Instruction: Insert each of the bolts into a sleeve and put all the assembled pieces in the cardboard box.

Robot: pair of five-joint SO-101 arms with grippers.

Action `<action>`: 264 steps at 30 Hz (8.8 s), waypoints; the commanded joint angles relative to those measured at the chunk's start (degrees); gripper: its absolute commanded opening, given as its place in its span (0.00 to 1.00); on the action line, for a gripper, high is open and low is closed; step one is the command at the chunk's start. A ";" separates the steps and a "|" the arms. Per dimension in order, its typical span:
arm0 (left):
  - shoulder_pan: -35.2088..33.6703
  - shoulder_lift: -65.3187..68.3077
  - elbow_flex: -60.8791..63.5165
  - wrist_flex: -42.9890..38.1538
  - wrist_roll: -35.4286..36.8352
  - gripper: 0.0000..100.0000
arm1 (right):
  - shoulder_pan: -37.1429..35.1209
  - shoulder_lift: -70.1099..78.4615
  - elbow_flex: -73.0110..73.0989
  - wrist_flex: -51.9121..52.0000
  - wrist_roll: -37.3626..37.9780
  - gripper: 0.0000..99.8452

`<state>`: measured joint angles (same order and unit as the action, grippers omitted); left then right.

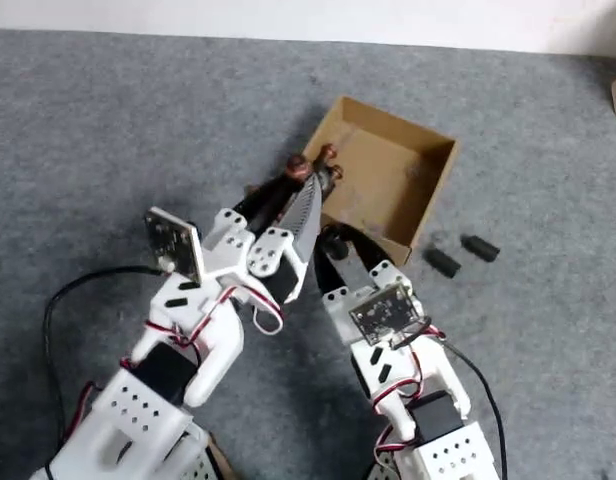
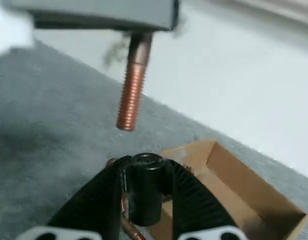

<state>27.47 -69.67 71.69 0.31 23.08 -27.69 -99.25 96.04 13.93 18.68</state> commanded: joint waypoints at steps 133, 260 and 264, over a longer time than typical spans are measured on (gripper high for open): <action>-23.78 -5.85 24.22 17.93 -5.36 0.35 | 23.08 80.84 -55.43 -6.20 -52.57 0.12; -27.56 23.60 -8.13 37.63 3.78 0.35 | 21.41 44.35 -12.53 19.91 -16.53 0.00; -26.68 37.67 -17.98 37.63 8.97 0.35 | 18.15 37.05 -9.63 19.82 -13.01 0.00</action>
<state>0.57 -41.36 62.20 37.76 28.70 -7.38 -57.14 85.76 34.95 3.56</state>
